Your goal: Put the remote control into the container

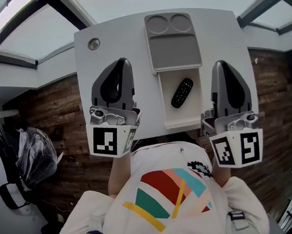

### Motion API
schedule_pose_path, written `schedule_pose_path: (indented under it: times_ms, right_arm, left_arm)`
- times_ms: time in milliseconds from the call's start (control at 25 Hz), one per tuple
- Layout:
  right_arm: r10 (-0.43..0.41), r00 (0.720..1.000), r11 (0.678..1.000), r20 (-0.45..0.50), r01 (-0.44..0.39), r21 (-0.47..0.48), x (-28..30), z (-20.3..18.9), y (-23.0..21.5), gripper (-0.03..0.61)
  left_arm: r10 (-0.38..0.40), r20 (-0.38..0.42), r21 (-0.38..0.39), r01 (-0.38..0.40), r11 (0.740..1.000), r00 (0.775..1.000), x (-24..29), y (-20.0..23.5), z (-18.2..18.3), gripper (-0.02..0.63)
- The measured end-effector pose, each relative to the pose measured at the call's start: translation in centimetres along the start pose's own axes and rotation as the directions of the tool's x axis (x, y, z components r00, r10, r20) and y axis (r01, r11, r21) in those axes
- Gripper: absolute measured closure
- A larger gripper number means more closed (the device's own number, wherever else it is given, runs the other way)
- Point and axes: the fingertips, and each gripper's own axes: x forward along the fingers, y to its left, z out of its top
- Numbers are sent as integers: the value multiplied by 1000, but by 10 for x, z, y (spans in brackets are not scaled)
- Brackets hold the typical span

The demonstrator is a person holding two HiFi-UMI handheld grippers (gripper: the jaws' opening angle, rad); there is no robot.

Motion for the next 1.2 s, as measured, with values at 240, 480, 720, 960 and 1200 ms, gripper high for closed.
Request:
schedule_pose_path:
  times_ms: [240, 480, 720, 960, 1200]
  right_arm:
    - [23, 1000, 1000, 9, -23, -8, -1, -3, 3, 578]
    - [60, 998, 998, -23, -59, 26, 0, -14, 10, 578]
    - [89, 995, 996, -41, -88, 16, -2, -21, 21, 578]
    - [59, 997, 998, -43, -58, 17, -3, -20, 9, 578]
    - [50, 997, 999, -54, -49, 11, -2, -24, 7, 578]
  left_arm:
    - [16, 3, 34, -16, 999, 1000, -1, -2, 9, 606]
    - [33, 25, 59, -34, 998, 999, -2, -3, 21, 606]
    - [43, 24, 55, -44, 998, 999, -5, -4, 24, 606]
    - [35, 23, 62, -37, 997, 999, -4, -5, 23, 606]
    - [32, 29, 69, -34, 997, 999, -4, -4, 23, 606]
